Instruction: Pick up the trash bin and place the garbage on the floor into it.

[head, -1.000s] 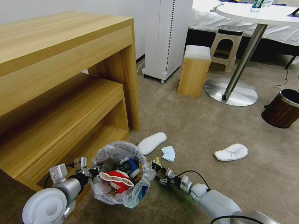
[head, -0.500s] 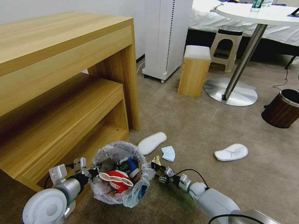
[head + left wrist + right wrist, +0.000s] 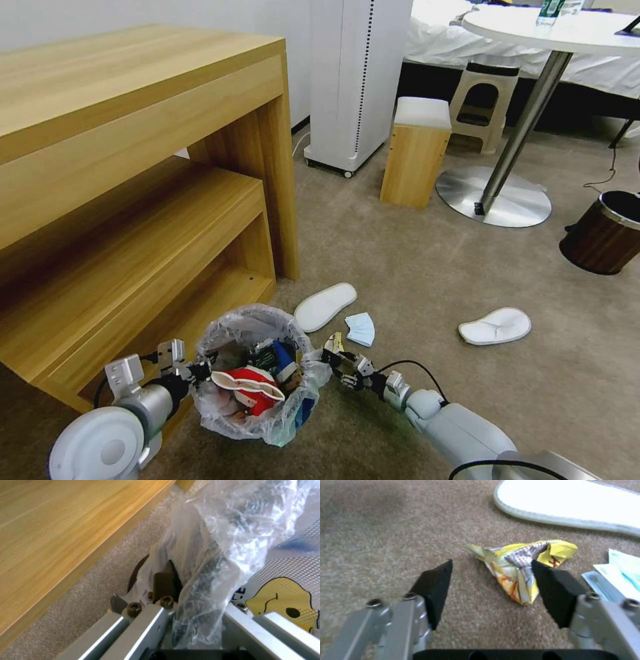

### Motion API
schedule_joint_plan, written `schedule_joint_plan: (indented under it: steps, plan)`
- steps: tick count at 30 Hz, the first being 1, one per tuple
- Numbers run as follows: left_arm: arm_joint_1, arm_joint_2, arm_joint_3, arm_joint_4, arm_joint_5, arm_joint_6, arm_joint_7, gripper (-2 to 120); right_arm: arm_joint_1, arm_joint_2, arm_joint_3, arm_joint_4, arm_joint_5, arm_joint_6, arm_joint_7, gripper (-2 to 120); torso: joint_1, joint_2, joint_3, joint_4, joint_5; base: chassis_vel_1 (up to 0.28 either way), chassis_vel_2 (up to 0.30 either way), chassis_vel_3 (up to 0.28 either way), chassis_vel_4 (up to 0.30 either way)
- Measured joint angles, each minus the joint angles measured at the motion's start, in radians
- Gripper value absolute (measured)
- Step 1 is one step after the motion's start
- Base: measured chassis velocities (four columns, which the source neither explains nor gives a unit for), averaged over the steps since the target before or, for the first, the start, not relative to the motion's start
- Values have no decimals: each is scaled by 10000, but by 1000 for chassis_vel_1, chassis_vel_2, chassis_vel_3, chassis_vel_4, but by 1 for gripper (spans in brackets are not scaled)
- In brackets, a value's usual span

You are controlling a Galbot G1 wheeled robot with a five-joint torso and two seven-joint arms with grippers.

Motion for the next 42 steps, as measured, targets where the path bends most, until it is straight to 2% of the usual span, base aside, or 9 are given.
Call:
schedule_joint_plan:
  steps: [10,11,16,42]
  plan:
    - [4,-13,8,2,74,-16,23,0,-172,-191,-8,338,68,-41,73,70,-1,0,0,0,0,0,0,0,0]
    - [3,-13,14,2,74,-17,23,0,-167,-217,-4,366,75,-55,93,76,-1,0,0,-1,-1,0,0,0,0]
    - [0,-17,60,-2,74,-17,27,0,-129,-216,-2,357,119,-103,163,84,0,0,0,-1,0,0,0,0,0]
    - [87,-98,-10,-195,50,-26,61,0,534,759,-165,-1017,-98,-159,131,84,0,0,0,0,-1,0,0,0,0]
